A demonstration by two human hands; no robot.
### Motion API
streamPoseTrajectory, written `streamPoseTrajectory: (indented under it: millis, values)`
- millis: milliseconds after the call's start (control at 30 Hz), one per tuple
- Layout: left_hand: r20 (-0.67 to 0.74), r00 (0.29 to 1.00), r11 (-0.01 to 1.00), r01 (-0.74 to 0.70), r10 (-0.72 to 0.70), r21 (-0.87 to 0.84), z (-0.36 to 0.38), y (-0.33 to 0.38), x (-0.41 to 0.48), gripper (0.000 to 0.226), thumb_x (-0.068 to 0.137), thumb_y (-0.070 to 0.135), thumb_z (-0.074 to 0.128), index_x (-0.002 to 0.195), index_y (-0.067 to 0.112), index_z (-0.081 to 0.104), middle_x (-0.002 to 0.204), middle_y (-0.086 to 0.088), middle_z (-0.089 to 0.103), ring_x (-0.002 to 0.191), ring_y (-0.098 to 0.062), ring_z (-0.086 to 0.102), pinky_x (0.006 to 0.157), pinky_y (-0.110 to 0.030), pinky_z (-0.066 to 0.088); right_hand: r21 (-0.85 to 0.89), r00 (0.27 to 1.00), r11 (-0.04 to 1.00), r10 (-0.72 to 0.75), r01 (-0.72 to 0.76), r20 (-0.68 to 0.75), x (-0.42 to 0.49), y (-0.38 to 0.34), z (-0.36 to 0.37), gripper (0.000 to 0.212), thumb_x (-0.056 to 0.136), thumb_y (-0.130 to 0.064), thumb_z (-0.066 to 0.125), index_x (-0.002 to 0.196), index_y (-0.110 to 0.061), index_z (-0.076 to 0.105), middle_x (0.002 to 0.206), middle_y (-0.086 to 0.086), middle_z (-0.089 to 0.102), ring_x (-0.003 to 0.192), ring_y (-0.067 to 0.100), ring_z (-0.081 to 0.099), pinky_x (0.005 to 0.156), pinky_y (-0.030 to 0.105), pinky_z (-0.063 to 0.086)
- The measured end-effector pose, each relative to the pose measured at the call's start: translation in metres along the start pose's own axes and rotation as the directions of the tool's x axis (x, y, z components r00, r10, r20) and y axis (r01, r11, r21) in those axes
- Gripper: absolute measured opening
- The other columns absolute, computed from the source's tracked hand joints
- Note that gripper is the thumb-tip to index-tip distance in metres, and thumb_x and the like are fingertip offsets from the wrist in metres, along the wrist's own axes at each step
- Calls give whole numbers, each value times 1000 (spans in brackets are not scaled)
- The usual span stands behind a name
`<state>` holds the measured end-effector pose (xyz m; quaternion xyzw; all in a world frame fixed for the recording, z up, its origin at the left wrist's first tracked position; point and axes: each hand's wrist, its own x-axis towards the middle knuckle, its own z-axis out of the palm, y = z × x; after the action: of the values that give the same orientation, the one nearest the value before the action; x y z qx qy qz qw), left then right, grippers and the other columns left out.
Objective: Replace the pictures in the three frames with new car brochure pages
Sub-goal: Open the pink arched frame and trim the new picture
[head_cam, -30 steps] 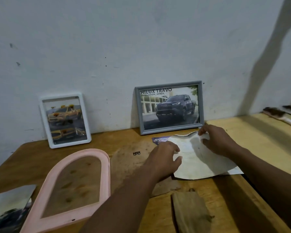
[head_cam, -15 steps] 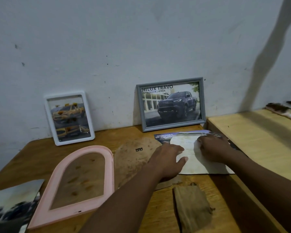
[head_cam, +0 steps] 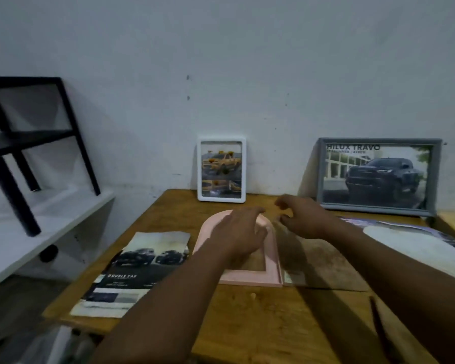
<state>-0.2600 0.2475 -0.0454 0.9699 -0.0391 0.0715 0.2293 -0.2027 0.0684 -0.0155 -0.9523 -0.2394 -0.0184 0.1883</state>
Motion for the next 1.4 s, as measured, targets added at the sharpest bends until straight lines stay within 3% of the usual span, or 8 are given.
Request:
streamPoseTrajectory:
  millis: [267, 400, 567, 700, 900, 1133, 1267, 1400]
  values:
    - [-122, 953, 959, 282, -278, 20, -43, -154, -95, 54, 101, 32, 58, 152, 24, 42, 153, -5, 49, 136, -24, 49, 111, -39, 42, 66, 956, 967, -255, 248, 146, 3, -161, 108, 44, 93, -33, 60, 136, -30, 48, 125, -3, 64, 108, 18, 60, 92, 40, 50]
    - [-160, 938, 945, 321, -307, 70, -40, -190, -123, 49, 102, 36, 56, 148, 22, 49, 149, 1, 53, 133, -17, 49, 111, -35, 41, 22, 951, 971, -238, 239, 195, 0, -186, 139, 47, 93, -27, 59, 138, -25, 44, 128, 6, 61, 110, 22, 59, 91, 39, 51]
    - [-259, 921, 943, 322, -291, 83, -40, -213, -130, 44, 102, 38, 54, 142, 19, 55, 142, 1, 59, 128, -18, 53, 108, -36, 43, -78, 956, 975, -187, 209, 225, 1, -201, 148, 57, 98, -33, 50, 149, -20, 29, 151, 11, 39, 140, 29, 34, 115, 57, 26]
    - [-315, 906, 943, 322, -284, 78, -36, -216, -130, 45, 102, 39, 53, 142, 18, 56, 142, 1, 59, 129, -17, 52, 110, -36, 42, -117, 959, 976, -152, 184, 240, 4, -209, 149, 63, 97, -31, 52, 152, -19, 23, 155, 12, 33, 147, 31, 22, 116, 60, 15]
    - [-346, 896, 944, 322, -279, 74, -33, -215, -129, 46, 101, 38, 54, 142, 19, 55, 141, 1, 60, 130, -17, 53, 111, -40, 43, -40, 985, 990, -131, 136, 109, 11, -212, 155, 53, 89, -23, 61, 136, -22, 38, 119, 8, 65, 115, 31, 58, 108, 57, 28]
    - [-356, 883, 939, 342, -306, 42, -31, -211, -126, 47, 101, 37, 56, 144, 19, 54, 142, 0, 60, 130, -18, 54, 110, -39, 44, 19, 995, 995, -97, 96, 24, 9, -215, 158, 49, 91, -19, 62, 134, -23, 39, 113, 7, 68, 110, 31, 61, 105, 51, 31]
    - [-346, 882, 937, 349, -320, 23, -32, -211, -126, 45, 102, 36, 55, 144, 19, 53, 142, 0, 60, 128, -18, 55, 110, -39, 45, 216, 999, 975, -48, 51, -16, 10, -218, 163, 44, 91, -12, 61, 126, -30, 40, 113, 2, 69, 110, 29, 58, 97, 46, 31]
    - [-354, 871, 936, 350, -340, -39, -32, -207, -124, 44, 104, 33, 52, 145, 21, 49, 141, 0, 59, 126, -18, 56, 107, -40, 47, 360, 993, 928, -64, 97, -102, 11, -228, 156, 53, 88, -2, 62, 127, -29, 40, 115, 4, 68, 97, 25, 63, 84, 46, 52]
